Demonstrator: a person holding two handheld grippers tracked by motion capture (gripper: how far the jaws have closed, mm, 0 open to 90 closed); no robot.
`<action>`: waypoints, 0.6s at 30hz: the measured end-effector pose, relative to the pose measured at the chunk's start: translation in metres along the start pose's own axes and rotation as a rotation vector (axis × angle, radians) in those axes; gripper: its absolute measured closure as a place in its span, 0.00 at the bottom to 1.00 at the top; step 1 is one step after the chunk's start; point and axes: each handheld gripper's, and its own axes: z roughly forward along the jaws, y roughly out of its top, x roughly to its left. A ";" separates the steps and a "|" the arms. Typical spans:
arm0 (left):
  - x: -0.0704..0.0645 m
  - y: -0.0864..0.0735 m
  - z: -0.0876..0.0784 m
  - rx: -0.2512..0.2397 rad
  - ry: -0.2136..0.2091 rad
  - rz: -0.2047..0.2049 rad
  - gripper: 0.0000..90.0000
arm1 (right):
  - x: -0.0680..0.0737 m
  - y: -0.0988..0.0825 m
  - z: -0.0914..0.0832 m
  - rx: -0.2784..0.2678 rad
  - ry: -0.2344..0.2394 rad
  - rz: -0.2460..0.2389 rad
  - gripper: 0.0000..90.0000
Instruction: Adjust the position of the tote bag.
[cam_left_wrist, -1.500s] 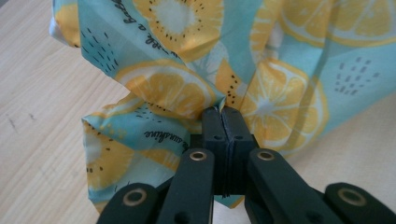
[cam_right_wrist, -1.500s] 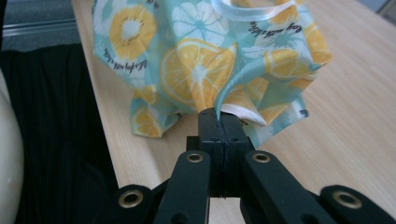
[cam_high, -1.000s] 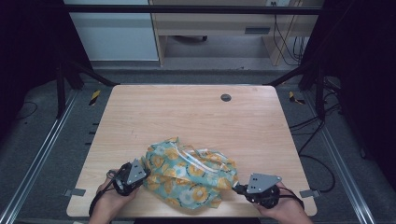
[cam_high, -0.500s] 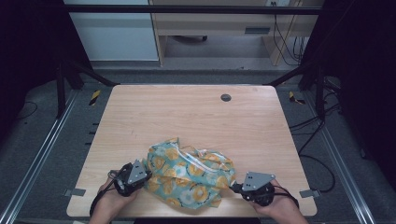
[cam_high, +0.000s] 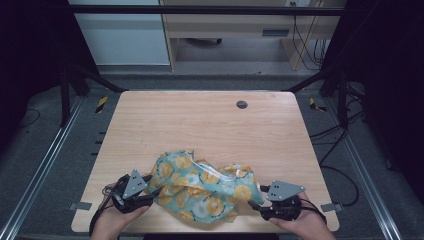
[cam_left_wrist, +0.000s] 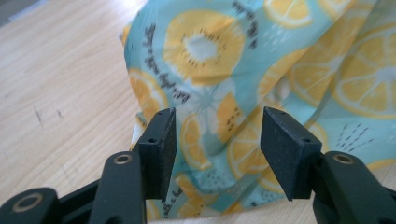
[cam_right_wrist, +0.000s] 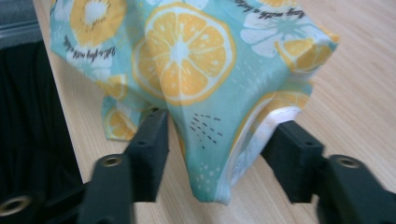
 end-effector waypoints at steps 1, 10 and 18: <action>-0.001 0.003 -0.001 -0.007 0.001 0.003 0.51 | -0.001 0.001 -0.001 -0.002 -0.001 0.006 0.42; -0.006 0.024 0.001 -0.036 -0.026 0.033 0.51 | -0.010 0.014 -0.010 -0.038 -0.032 0.052 0.24; -0.012 0.038 0.013 -0.023 -0.068 0.065 0.47 | -0.011 0.017 -0.010 -0.047 -0.013 0.068 0.24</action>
